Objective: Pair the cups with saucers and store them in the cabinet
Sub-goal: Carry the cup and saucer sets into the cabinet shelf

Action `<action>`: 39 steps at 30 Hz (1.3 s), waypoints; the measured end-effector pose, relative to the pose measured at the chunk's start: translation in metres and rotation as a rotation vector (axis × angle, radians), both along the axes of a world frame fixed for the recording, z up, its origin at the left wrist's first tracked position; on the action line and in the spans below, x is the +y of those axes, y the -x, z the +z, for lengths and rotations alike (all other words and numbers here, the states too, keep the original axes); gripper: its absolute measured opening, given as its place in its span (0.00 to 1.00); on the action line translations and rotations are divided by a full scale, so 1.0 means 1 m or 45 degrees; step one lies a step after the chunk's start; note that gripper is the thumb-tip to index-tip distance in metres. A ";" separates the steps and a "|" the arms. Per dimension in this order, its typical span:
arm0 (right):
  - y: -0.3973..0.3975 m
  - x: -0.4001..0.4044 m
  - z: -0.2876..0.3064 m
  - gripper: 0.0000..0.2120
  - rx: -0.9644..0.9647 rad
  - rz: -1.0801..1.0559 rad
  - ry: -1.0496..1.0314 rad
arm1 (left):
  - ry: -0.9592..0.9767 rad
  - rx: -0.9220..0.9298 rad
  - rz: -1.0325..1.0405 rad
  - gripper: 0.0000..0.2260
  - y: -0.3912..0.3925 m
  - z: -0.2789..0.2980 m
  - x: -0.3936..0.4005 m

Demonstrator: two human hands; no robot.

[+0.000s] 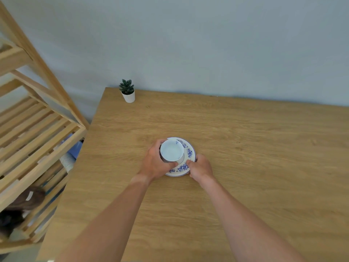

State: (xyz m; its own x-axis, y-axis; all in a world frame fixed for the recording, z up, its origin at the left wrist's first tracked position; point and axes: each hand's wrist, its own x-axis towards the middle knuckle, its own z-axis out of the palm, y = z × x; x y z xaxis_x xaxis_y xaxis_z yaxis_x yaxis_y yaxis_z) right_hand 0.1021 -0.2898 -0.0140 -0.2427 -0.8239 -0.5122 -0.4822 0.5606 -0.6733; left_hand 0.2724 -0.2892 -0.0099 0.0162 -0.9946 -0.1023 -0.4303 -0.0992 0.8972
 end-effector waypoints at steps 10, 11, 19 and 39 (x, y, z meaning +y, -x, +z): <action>0.021 0.093 0.009 0.03 -0.054 -0.007 0.067 | -0.015 0.064 0.099 0.32 0.025 0.017 0.109; 0.024 0.103 0.009 0.03 -0.054 -0.009 0.074 | -0.011 0.043 0.105 0.32 0.028 0.018 0.119; 0.066 0.228 0.014 0.02 -0.120 -0.027 0.124 | -0.004 0.079 0.160 0.32 0.071 0.016 0.237; 0.108 0.384 -0.060 0.03 -0.180 -0.225 -0.081 | -0.159 -0.128 -0.118 0.33 0.105 -0.050 0.373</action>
